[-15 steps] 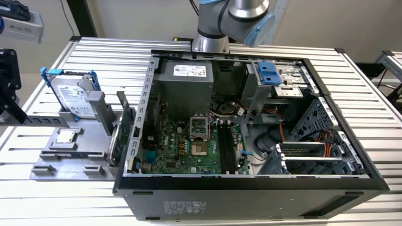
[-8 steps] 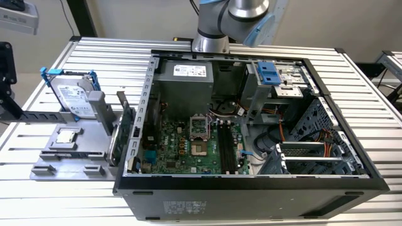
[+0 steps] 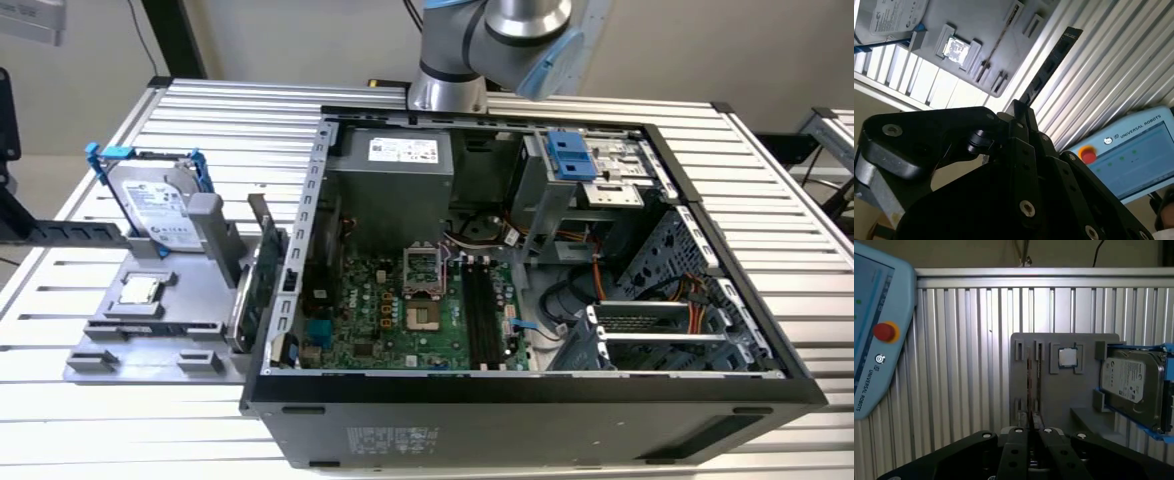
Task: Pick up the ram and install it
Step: 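Pick up the ram and move it above insertion slot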
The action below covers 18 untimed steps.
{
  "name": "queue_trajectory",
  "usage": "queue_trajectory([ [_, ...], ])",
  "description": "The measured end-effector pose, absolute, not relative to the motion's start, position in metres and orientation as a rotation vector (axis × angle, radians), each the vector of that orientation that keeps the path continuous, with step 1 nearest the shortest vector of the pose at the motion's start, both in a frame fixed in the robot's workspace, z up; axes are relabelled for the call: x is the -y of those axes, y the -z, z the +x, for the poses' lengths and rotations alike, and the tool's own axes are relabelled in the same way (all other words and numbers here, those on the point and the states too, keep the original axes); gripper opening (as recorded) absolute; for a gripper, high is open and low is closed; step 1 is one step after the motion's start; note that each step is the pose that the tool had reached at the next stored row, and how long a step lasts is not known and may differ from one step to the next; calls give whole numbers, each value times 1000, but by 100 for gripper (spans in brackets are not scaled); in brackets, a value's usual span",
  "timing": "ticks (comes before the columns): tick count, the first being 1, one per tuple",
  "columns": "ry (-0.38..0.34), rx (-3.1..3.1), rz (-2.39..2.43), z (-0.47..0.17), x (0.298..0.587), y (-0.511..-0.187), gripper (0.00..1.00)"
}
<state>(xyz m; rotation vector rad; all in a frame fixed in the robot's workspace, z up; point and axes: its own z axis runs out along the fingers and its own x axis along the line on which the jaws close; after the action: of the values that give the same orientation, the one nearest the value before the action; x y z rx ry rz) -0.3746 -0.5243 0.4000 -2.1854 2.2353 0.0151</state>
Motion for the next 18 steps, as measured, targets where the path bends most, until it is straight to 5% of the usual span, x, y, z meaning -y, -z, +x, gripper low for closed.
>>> queue_trajectory([
  [18,-14,-2235,-2185,-374,524,-404,0],
])
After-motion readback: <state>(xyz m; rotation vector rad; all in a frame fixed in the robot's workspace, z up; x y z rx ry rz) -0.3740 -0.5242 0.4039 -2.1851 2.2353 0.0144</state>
